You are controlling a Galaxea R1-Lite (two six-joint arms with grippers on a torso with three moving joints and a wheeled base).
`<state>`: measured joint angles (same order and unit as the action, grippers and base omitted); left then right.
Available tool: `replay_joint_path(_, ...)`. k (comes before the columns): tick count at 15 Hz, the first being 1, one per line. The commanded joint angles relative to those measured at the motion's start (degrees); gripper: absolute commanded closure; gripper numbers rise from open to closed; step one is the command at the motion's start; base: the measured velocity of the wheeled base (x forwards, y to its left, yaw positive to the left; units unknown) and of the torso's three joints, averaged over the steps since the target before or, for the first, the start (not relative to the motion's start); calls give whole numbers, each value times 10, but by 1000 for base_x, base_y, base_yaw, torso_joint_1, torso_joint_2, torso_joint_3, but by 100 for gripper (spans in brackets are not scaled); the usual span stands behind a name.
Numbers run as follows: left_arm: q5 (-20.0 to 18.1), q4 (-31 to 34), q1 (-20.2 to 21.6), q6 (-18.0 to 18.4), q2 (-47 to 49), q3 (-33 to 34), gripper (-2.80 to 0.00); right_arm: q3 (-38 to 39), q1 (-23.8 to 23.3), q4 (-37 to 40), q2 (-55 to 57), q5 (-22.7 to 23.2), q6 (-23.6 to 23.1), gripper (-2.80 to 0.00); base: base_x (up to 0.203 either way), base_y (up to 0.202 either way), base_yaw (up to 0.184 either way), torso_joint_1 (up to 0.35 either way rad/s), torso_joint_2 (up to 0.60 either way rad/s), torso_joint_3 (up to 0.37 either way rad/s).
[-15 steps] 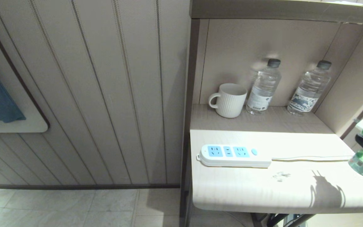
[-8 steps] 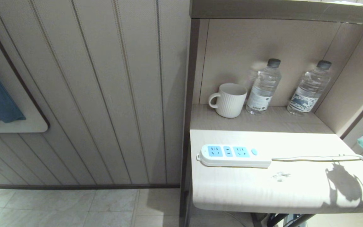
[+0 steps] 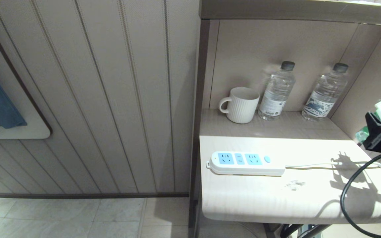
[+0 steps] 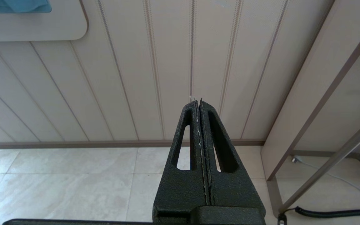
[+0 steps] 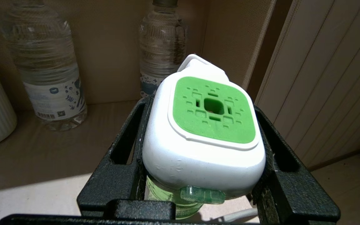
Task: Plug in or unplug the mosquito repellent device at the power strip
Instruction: Place the mosquito repellent liquid on the table
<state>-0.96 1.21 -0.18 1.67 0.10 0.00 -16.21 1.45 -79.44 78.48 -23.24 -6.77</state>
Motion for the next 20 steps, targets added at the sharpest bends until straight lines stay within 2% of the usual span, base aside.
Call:
replay_joint_path(1,0,0,0,0,1,0,0,4,0,-56,70,-12,-15,0,0,0,0,0,0,0)
replay_joint_path(6,0,0,0,0,1,0,0,-12,1,-103,137,-17,-52,0,0,0,0,0,0,0)
replay_joint_path(8,0,0,0,0,1,0,0,-33,2,-105,156,-17,-56,0,0,0,0,0,0,0)
replay_joint_path(10,0,0,0,0,1,0,0,-88,3,-101,195,-16,-59,0,0,0,0,0,0,0)
replay_joint_path(20,0,0,0,0,1,0,0,-102,2,-101,288,-12,-24,0,0,0,0,0,0,0)
